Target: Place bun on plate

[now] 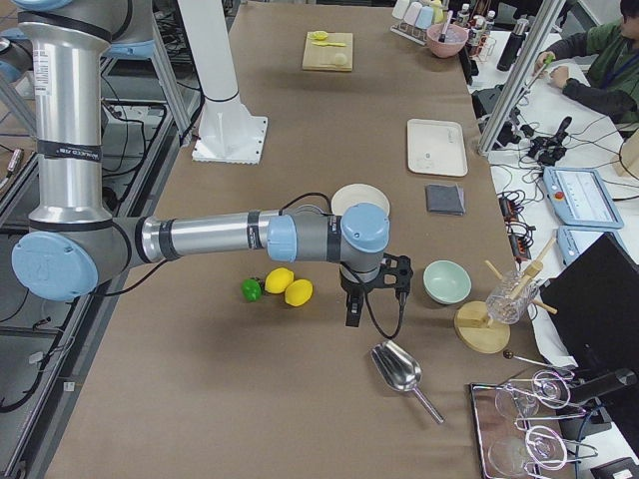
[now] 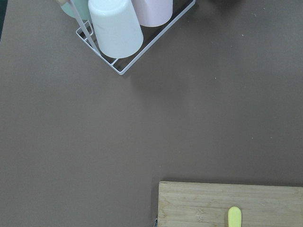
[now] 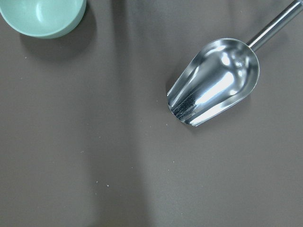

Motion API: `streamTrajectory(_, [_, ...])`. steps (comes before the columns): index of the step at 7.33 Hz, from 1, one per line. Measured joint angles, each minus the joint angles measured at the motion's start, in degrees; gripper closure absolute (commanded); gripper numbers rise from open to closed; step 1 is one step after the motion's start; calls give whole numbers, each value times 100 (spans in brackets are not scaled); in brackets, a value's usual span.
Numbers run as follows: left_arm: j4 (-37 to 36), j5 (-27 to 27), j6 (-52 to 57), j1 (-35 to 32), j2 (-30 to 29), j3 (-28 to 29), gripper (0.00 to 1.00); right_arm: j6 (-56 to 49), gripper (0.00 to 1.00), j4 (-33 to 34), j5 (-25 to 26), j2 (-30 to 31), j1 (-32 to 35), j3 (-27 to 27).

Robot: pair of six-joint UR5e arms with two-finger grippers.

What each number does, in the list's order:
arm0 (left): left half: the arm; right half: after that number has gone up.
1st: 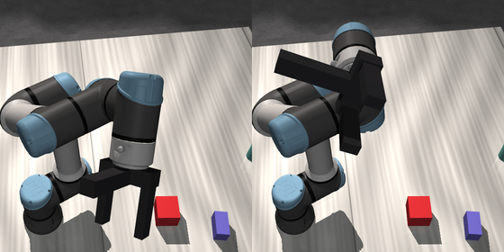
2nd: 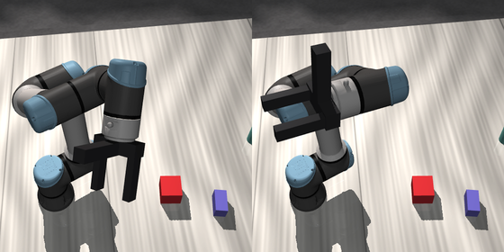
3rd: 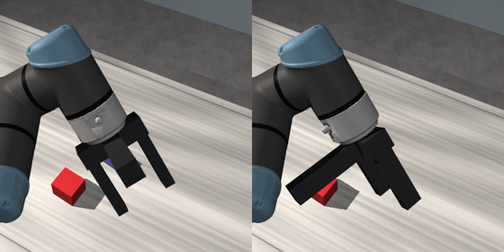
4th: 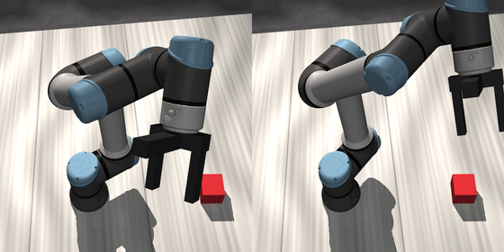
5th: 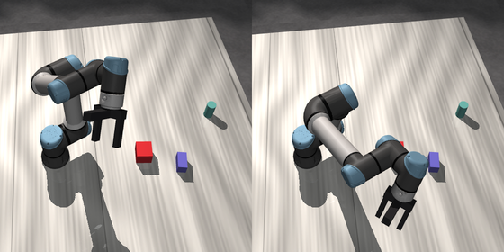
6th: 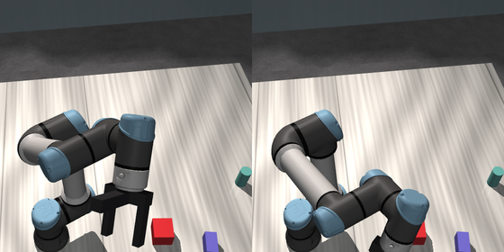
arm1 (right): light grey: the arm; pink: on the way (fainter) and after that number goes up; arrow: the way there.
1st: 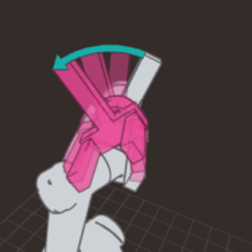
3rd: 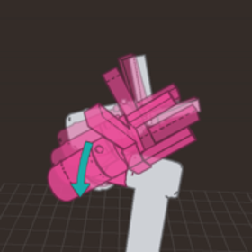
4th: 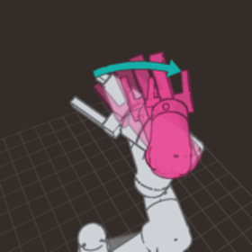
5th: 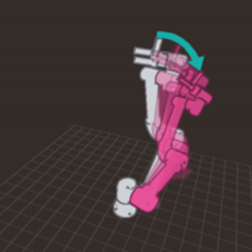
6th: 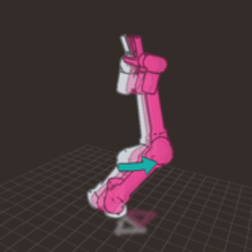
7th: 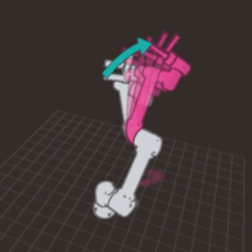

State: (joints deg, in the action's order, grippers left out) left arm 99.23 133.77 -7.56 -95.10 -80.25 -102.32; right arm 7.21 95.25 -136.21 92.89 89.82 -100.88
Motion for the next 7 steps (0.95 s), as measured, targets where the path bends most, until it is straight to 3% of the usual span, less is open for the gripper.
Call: streamTrajectory(7, [4,8,-14,4,46,55,2,-5,0,-1,10,-11,0,-59])
